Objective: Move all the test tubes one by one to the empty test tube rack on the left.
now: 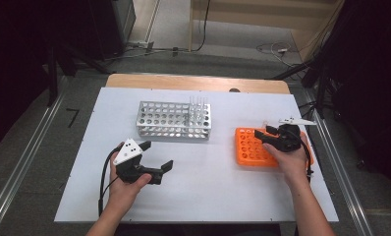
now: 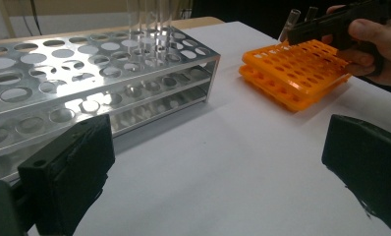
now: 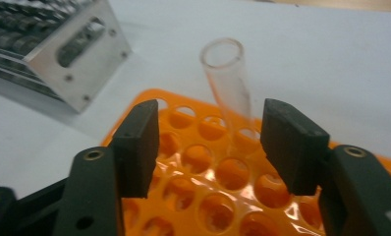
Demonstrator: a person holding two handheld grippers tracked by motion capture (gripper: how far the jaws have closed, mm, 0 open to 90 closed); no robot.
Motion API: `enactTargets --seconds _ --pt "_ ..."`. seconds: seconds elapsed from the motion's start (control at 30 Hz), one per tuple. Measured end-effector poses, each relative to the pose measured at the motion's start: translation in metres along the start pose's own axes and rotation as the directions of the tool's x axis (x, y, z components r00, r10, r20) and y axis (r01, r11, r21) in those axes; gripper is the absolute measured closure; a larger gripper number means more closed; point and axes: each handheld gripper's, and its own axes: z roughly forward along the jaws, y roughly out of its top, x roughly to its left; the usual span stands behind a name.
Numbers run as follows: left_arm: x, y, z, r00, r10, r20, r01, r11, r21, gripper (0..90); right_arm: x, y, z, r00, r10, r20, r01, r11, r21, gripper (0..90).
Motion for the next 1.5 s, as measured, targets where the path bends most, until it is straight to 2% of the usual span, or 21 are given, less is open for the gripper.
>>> enactTargets --seconds 0.13,0.17,0.3,0.57,0.7,0.8,1.23,1.5 --pt "-0.001 -0.004 0.003 1.0 0.006 0.004 -0.006 0.9998 0.017 0.0 -0.002 -0.001 0.006 0.9999 -0.001 0.01 0.001 1.0 0.023 51.9" --pt "-0.001 -0.005 0.003 1.0 0.006 0.005 -0.006 0.9998 0.019 0.0 -0.002 -0.001 0.007 0.9996 -0.002 0.027 0.001 1.0 0.027 55.3" --pt "-0.001 -0.004 0.001 1.0 0.003 0.004 -0.003 0.9999 0.013 0.0 -0.003 0.0 0.009 0.9985 0.015 0.053 -0.016 0.999 0.036 61.1" --pt "-0.004 -0.003 0.002 0.9999 0.012 0.002 -0.012 0.9999 0.011 0.0 0.001 0.001 0.013 0.9948 -0.017 0.1 0.012 0.999 0.053 64.8" --pt "-0.005 -0.004 0.002 0.9999 0.013 0.007 -0.013 0.9998 0.015 0.0 0.0 0.002 0.014 0.9931 -0.013 0.117 0.007 0.998 0.055 68.8" --pt "-0.005 -0.004 0.003 0.9999 0.013 0.008 -0.013 0.9997 0.019 0.0 0.003 0.002 0.016 0.9889 -0.041 0.143 0.032 0.998 0.06 71.2" --pt "-0.007 -0.004 0.004 0.9997 0.02 0.014 -0.02 0.9996 0.022 0.0 0.004 0.0 0.013 0.9873 -0.035 0.155 0.031 0.999 0.03 74.2" --pt "-0.006 -0.003 0.003 0.9998 0.02 0.009 -0.02 0.9997 0.017 0.0 0.002 0.0 0.002 0.9902 -0.02 0.138 0.024 0.999 -0.025 74.2"
